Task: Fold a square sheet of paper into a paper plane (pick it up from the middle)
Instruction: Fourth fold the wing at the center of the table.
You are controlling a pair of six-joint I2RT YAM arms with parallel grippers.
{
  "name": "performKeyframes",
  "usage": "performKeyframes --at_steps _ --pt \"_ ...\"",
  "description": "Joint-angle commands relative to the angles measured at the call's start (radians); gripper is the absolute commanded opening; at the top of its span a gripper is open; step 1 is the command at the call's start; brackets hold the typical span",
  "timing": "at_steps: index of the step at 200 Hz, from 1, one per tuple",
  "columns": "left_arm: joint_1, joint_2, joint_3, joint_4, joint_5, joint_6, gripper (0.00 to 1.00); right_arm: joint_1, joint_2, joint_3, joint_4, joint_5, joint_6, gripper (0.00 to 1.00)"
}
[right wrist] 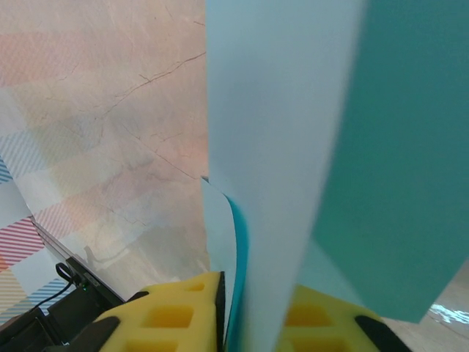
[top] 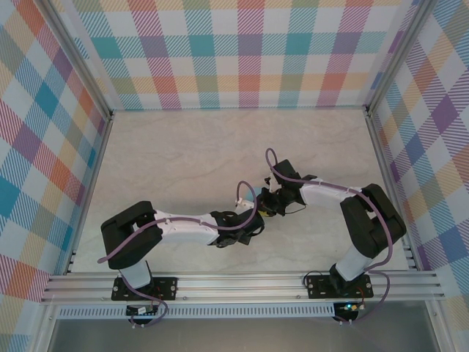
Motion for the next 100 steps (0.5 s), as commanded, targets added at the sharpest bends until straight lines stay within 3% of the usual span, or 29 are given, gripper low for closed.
performKeyframes --at_steps 1,20,54,100 --pt "0.014 -0.053 -0.036 0.042 0.044 -0.018 0.0 0.006 -0.003 0.023 -0.028 -0.008 -0.022 0.24" --pt "0.041 -0.078 -0.076 0.096 0.101 -0.024 0.0 0.006 -0.025 0.035 -0.059 0.013 -0.032 0.31" --pt "0.102 -0.116 -0.157 0.223 0.24 -0.032 0.0 0.006 -0.089 0.041 -0.09 0.045 -0.042 0.52" --pt "0.184 -0.121 -0.225 0.343 0.4 -0.049 0.0 0.006 -0.202 0.023 -0.09 0.051 -0.053 0.62"
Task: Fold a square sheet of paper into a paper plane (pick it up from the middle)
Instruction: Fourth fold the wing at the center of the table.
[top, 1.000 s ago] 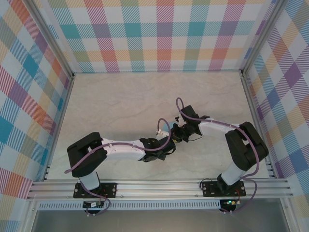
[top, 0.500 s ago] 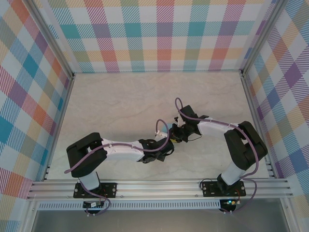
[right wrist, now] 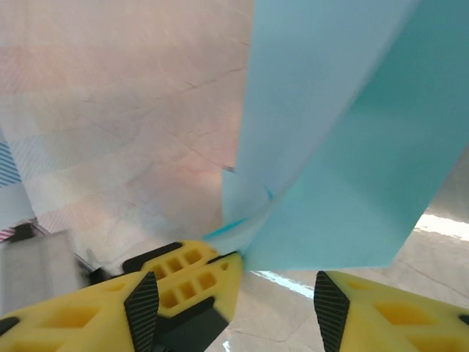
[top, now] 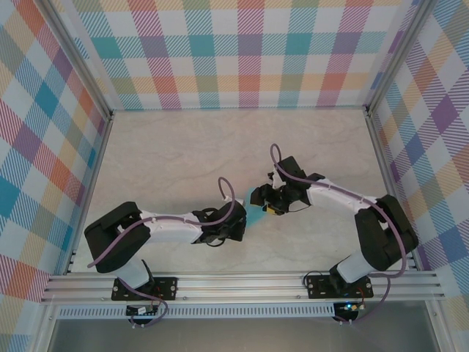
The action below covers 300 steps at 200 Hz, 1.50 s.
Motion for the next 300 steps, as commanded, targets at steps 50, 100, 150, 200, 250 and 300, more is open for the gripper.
performKeyframes --at_steps 50,100,150,200,250,300 --pt "0.109 0.0 -0.083 0.2 0.249 -0.061 0.0 0.006 -0.063 -0.028 0.018 -0.055 -0.041 0.37" --pt "0.147 0.022 -0.098 0.268 0.33 -0.096 0.0 0.03 0.064 -0.008 0.102 -0.101 -0.016 0.2" --pt "0.17 0.023 -0.109 0.274 0.355 -0.11 0.0 0.038 0.155 0.021 0.149 -0.109 0.004 0.16" --pt "0.183 0.028 -0.107 0.273 0.366 -0.111 0.0 0.039 0.205 0.042 0.168 -0.112 0.019 0.15" --pt "0.187 0.021 -0.112 0.255 0.36 -0.1 0.03 0.039 0.244 0.047 0.182 -0.049 0.037 0.14" --pt "0.186 -0.002 -0.121 0.217 0.355 -0.073 0.14 0.039 0.26 0.066 0.169 -0.029 0.045 0.14"
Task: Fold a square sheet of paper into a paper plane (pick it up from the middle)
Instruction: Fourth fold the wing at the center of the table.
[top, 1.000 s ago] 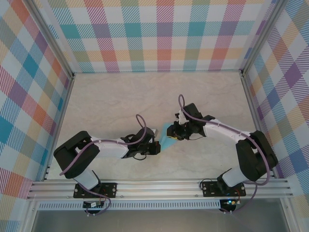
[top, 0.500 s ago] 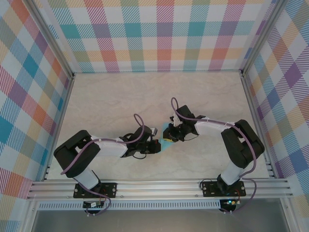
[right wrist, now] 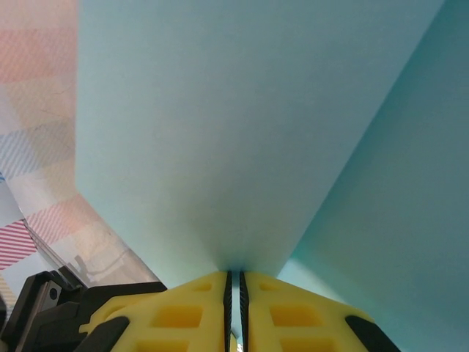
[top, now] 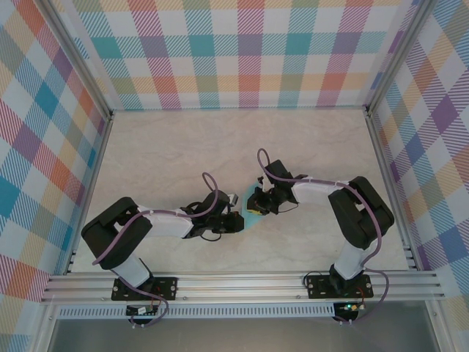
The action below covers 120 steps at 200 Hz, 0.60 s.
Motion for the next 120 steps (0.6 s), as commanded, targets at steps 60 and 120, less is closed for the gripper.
performKeyframes --at_steps 60,120 --pt "0.012 -0.018 -0.024 -0.044 0.004 0.06 0.06 0.004 0.01 0.033 -0.017 0.019 0.008 0.14" --pt "0.023 0.052 0.01 0.022 0.096 0.052 0.0 0.016 -0.079 -0.003 0.006 -0.067 -0.017 0.19"
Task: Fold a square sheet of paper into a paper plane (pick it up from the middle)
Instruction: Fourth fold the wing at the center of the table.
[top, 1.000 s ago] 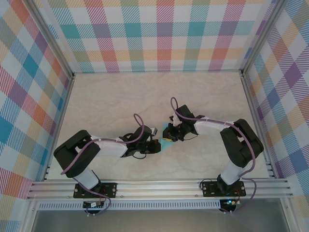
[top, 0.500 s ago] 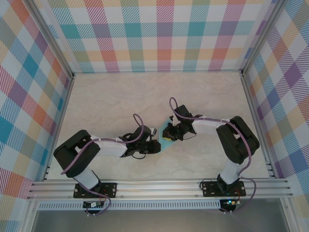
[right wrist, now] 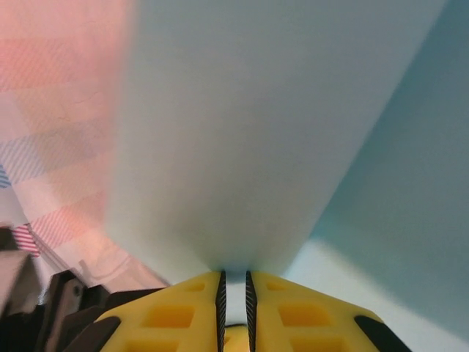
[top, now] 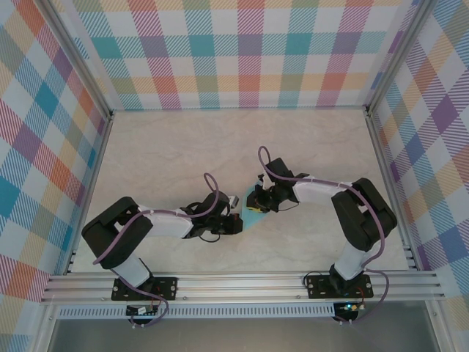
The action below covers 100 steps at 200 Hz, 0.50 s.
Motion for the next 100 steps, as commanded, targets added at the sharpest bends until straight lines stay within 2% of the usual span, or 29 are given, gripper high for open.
performKeyframes --at_steps 1,30,100 --pt "0.021 0.042 0.013 0.033 0.064 -0.001 0.0 0.016 -0.044 -0.012 0.019 -0.076 -0.016 0.19" --pt "0.034 0.055 0.015 0.065 0.091 -0.024 0.0 0.037 -0.017 0.009 0.031 -0.088 -0.01 0.18" --pt "0.047 0.049 0.013 0.063 0.117 -0.038 0.0 0.037 0.07 0.06 0.011 -0.002 -0.016 0.15"
